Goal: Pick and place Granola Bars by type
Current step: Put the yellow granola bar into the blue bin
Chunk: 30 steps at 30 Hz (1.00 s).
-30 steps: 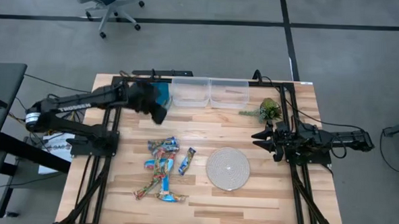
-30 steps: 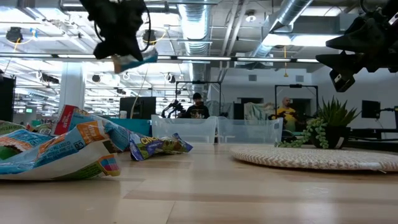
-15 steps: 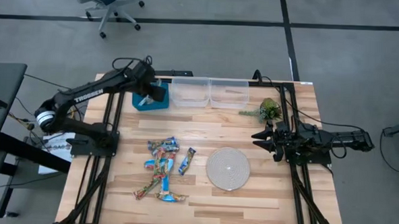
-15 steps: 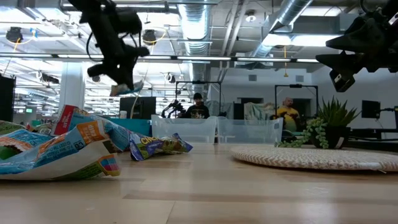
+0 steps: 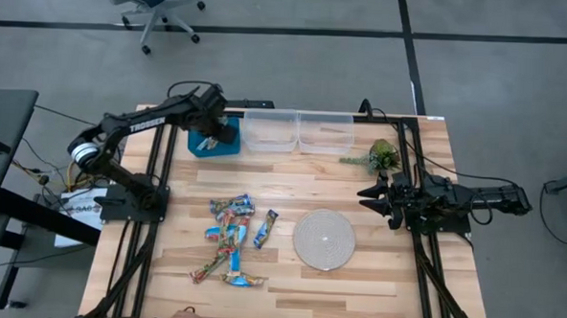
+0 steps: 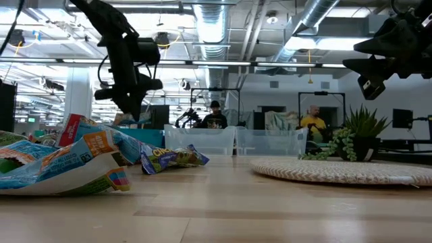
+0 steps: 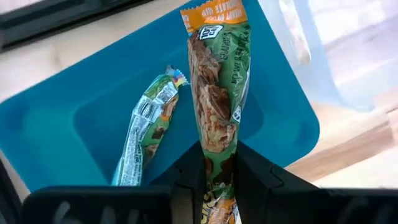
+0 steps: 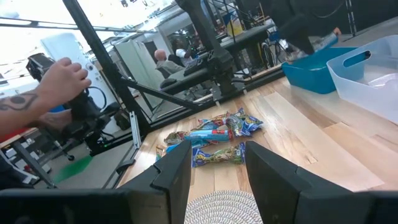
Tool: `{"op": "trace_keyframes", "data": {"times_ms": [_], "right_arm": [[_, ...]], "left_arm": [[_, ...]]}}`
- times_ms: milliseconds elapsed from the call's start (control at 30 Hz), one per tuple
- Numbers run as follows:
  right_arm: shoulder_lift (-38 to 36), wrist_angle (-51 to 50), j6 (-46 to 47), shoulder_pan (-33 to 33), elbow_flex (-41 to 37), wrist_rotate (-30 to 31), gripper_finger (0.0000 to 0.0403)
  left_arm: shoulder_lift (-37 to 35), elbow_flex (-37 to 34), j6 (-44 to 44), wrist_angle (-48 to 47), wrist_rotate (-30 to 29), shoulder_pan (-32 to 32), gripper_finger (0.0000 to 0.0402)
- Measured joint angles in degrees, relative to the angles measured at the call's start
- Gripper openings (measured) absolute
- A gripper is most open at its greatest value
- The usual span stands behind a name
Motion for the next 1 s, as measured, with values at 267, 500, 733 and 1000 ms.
{"op": "trace_keyframes", "data": {"times_ms": [267,500,733,1000], "right_arm": [[0.0,0.0,0.01,-0.01,0.0,0.0,0.0142],[0.02,0.0,0.02,-0.01,-0.02,0.0,0.0143],[0.01,0.0,0.0,-0.01,0.0,0.0,0.0143],[0.02,0.0,0.0,-0.01,0.0,0.0,0.0141]], "left_arm": [[0.03,-0.07,7.07,-2.01,-3.2,0.25,0.0059],[0.03,-0.08,8.37,-2.01,-3.29,0.28,0.0069],[0.03,-1.33,9.0,-1.42,-3.28,0.28,0.0105],[-0.23,0.57,8.95,-1.81,-2.97,0.08,0.0119]]}}
